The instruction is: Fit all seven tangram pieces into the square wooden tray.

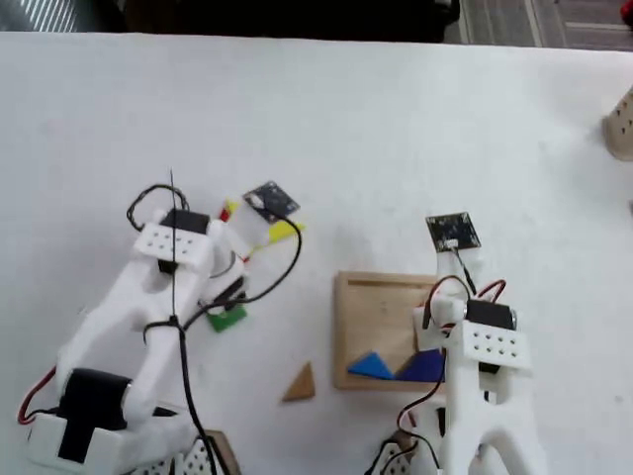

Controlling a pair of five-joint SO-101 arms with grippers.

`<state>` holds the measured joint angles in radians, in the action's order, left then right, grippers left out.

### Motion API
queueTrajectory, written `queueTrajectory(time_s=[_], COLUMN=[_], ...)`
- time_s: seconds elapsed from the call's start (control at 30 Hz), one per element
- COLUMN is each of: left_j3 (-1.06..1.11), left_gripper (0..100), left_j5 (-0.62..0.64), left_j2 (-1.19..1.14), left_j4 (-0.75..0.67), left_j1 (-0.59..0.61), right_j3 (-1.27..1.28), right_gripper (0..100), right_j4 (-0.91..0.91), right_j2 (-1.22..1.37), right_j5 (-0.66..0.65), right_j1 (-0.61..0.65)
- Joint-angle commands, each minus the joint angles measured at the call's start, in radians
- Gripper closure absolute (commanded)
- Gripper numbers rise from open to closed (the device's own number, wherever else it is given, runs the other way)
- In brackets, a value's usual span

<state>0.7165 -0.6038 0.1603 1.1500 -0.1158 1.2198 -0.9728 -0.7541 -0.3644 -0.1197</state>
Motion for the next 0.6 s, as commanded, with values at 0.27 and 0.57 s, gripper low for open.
queueTrajectory(time_s=[0.27, 0.57], left_j3=[0.135, 0.140], left_gripper=[72, 72], left_j5=[-0.209, -0.227], left_j2=[0.005, 0.005], left_j4=[-0.222, -0.222], left_j1=[0.021, 0.021], right_j3=[-0.009, -0.009], right_gripper=[98.1, 98.1], right_j4=[0.015, 0.015], right_j2=[-0.028, -0.028], right_j5=[-0.012, -0.012], right_j1=[-0.010, -0.008])
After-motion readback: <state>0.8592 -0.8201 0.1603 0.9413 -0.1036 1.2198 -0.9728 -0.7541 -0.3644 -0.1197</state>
